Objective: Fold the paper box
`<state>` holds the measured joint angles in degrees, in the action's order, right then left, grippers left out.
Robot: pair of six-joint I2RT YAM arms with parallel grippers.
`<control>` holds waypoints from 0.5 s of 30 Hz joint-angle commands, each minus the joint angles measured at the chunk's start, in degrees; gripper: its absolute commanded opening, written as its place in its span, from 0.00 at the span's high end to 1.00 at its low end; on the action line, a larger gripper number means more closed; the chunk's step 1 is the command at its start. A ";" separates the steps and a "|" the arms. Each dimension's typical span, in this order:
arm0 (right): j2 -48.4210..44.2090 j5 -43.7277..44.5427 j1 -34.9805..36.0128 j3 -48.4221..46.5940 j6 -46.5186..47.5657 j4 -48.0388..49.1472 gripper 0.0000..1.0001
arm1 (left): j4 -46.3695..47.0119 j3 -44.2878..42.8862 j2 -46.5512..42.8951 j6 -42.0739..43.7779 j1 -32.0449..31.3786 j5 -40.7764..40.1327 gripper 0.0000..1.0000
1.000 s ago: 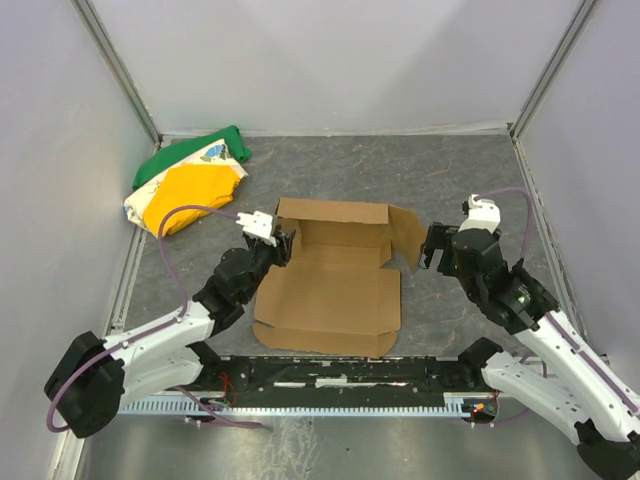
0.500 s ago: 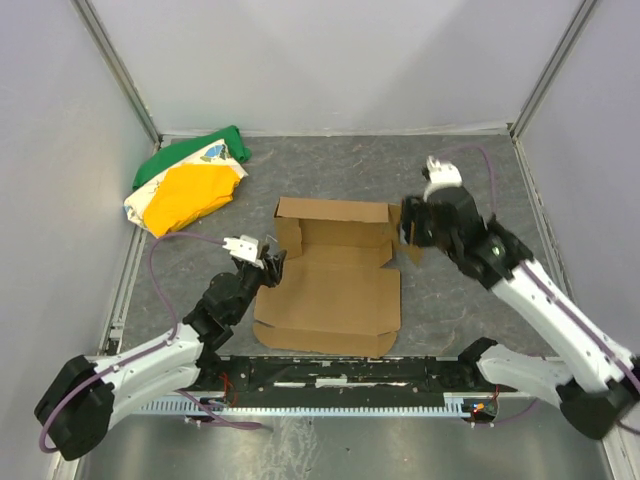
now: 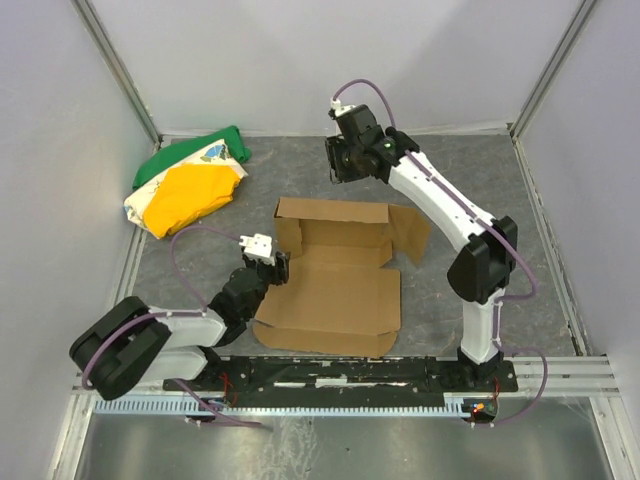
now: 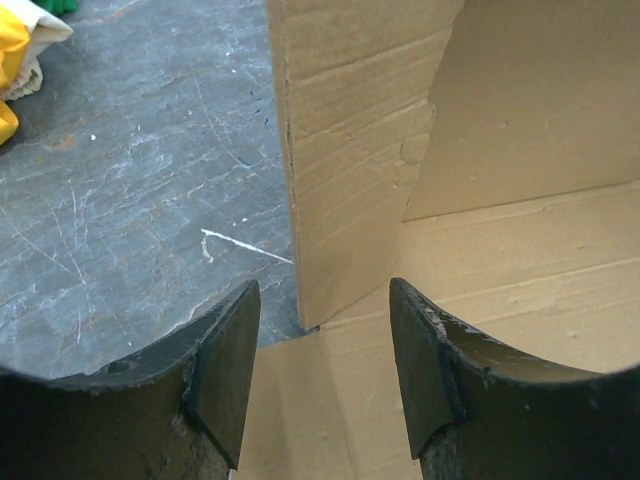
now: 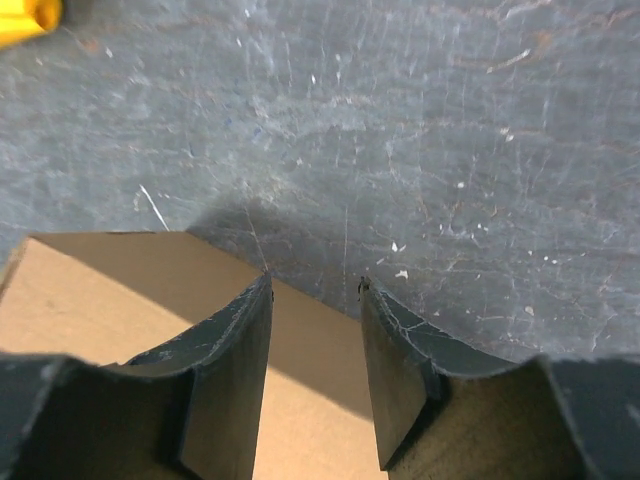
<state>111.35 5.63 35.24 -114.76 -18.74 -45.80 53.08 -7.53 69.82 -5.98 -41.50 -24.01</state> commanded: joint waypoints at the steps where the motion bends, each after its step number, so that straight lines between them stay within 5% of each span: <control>1: 1.73 -3.06 -1.24 -3.64 0.71 -2.87 0.52 | 13.36 -1.77 3.53 3.94 0.19 -1.58 0.38; 10: 1.56 -5.87 -2.04 0.08 0.10 -1.80 0.52 | 22.24 -6.46 16.30 5.95 0.20 1.35 0.40; 15: -0.09 -7.30 -2.06 5.06 0.11 0.14 0.53 | 31.44 -8.57 25.94 6.19 0.14 -3.03 0.54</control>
<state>114.69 0.30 33.06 -112.75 -18.76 -47.72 72.64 -13.96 90.39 -3.36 -41.50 -23.24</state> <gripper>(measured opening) 0.471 0.528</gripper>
